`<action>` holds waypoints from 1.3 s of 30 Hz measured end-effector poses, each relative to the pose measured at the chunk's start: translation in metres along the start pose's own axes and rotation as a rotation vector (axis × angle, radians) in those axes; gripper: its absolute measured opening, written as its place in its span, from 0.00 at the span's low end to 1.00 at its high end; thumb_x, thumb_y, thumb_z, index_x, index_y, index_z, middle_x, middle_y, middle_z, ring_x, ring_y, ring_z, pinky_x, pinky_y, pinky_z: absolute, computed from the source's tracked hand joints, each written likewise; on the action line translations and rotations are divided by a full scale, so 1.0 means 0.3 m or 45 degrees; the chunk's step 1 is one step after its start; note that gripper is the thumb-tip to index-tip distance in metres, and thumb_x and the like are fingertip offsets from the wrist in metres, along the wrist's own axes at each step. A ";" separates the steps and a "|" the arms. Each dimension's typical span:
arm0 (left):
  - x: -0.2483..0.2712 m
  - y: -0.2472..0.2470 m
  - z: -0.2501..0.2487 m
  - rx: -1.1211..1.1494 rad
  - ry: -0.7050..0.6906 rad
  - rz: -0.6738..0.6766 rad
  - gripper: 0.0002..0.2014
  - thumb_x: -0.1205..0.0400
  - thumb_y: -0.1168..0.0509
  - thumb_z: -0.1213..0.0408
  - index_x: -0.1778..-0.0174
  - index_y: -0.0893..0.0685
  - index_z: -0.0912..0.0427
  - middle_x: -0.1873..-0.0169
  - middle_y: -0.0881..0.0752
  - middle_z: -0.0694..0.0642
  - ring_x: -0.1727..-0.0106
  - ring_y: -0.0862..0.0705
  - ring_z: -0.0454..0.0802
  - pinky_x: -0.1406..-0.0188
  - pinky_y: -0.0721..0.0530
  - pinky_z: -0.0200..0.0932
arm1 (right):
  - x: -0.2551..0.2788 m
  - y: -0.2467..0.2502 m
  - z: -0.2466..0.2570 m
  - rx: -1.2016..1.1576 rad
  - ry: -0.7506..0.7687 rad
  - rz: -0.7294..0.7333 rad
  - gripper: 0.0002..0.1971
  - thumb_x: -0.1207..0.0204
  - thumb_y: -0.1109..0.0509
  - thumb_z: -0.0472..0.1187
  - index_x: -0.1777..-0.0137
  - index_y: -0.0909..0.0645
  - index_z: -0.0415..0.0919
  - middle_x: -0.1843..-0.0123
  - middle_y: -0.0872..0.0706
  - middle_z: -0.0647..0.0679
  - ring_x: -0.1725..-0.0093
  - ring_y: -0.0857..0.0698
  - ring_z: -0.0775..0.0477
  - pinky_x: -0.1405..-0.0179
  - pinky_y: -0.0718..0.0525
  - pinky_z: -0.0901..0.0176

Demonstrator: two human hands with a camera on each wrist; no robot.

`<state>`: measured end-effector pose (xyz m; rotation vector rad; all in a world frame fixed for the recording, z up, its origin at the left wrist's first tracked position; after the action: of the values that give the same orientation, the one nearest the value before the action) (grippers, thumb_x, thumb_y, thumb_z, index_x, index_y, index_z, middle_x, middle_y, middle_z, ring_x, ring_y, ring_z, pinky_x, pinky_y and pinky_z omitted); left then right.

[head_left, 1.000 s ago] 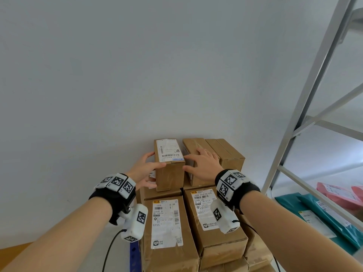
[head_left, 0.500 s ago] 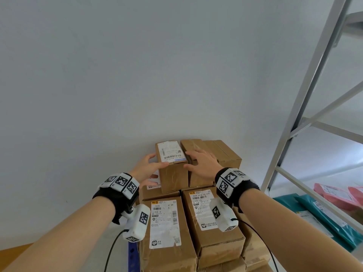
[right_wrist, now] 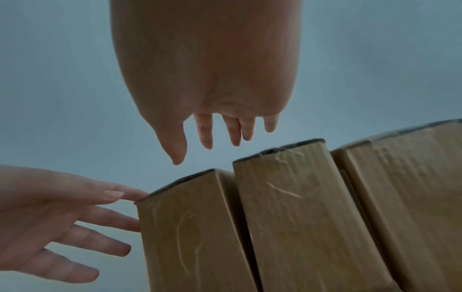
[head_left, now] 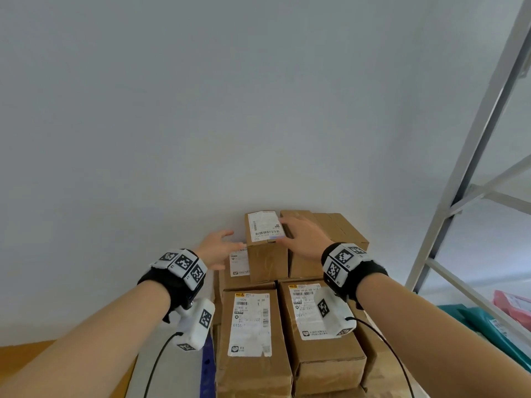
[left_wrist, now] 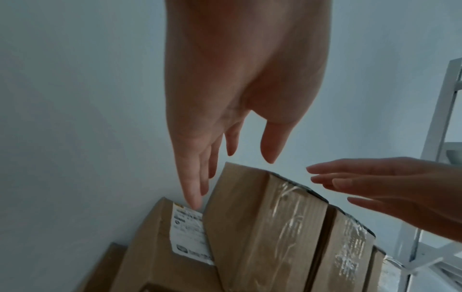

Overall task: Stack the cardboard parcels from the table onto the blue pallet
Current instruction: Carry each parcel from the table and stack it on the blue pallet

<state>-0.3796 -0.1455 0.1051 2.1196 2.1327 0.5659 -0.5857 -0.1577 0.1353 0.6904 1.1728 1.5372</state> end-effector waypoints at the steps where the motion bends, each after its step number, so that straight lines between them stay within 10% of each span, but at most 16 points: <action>1: 0.014 0.018 -0.006 -0.062 -0.027 -0.033 0.30 0.18 0.34 0.63 0.20 0.36 0.54 0.25 0.29 0.60 0.26 0.29 0.58 0.29 0.26 0.59 | -0.007 0.010 0.014 -0.013 0.017 0.003 0.29 0.22 0.37 0.55 0.22 0.34 0.48 0.24 0.28 0.47 0.24 0.31 0.44 0.25 0.32 0.39; 10: 0.207 0.208 -0.012 -0.212 -0.059 -0.325 0.25 0.18 0.35 0.64 0.24 0.31 0.55 0.31 0.25 0.62 0.39 0.22 0.55 0.57 0.20 0.41 | -0.021 0.019 0.240 -0.176 0.282 0.103 0.28 0.19 0.36 0.47 0.21 0.36 0.45 0.19 0.36 0.47 0.19 0.39 0.48 0.22 0.41 0.54; 15: 0.341 0.333 0.061 -0.306 -0.077 -0.465 0.24 0.18 0.35 0.65 0.25 0.30 0.58 0.26 0.29 0.62 0.25 0.30 0.54 0.34 0.25 0.49 | 0.033 -0.054 0.406 -0.210 0.390 0.148 0.27 0.18 0.37 0.48 0.20 0.36 0.44 0.19 0.36 0.48 0.19 0.39 0.49 0.22 0.43 0.57; 22: 0.573 0.525 0.279 -0.587 -0.076 -0.475 0.25 0.17 0.37 0.61 0.23 0.33 0.57 0.24 0.31 0.58 0.24 0.30 0.54 0.27 0.31 0.46 | 0.155 -0.234 0.691 -0.208 0.395 0.268 0.27 0.18 0.37 0.48 0.20 0.36 0.44 0.19 0.35 0.47 0.20 0.37 0.46 0.23 0.41 0.55; 30: 0.852 0.796 0.573 -0.766 0.053 -0.420 0.25 0.15 0.42 0.61 0.21 0.37 0.55 0.22 0.33 0.57 0.26 0.28 0.55 0.32 0.28 0.45 | 0.330 -0.506 1.043 -0.164 0.374 0.418 0.27 0.18 0.37 0.48 0.20 0.37 0.43 0.19 0.35 0.46 0.20 0.36 0.44 0.22 0.39 0.52; 35: 1.008 0.948 0.777 -0.762 0.127 -0.423 0.24 0.15 0.42 0.62 0.21 0.35 0.54 0.29 0.25 0.58 0.46 0.15 0.58 0.57 0.20 0.43 | 0.451 -0.662 1.257 -0.117 0.416 0.479 0.27 0.17 0.37 0.47 0.20 0.37 0.42 0.19 0.35 0.45 0.20 0.36 0.44 0.23 0.39 0.53; 39: 1.103 1.035 0.915 -0.806 0.206 -0.429 0.25 0.15 0.41 0.61 0.21 0.36 0.55 0.23 0.32 0.56 0.34 0.21 0.56 0.41 0.20 0.47 | 0.516 -0.785 1.357 -0.092 0.396 0.551 0.27 0.17 0.38 0.47 0.20 0.38 0.42 0.19 0.36 0.44 0.20 0.36 0.43 0.24 0.38 0.53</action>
<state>-0.0117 0.2255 0.0135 1.3887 1.9557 1.2004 -0.1860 0.1189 0.0417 0.7036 1.2395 2.0993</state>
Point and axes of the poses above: each hand's wrist, its own x-axis away from the middle knuckle, its own y-axis out of the back of the hand, z = x × y, the point moved 1 cm from there along -x, towards the middle knuckle
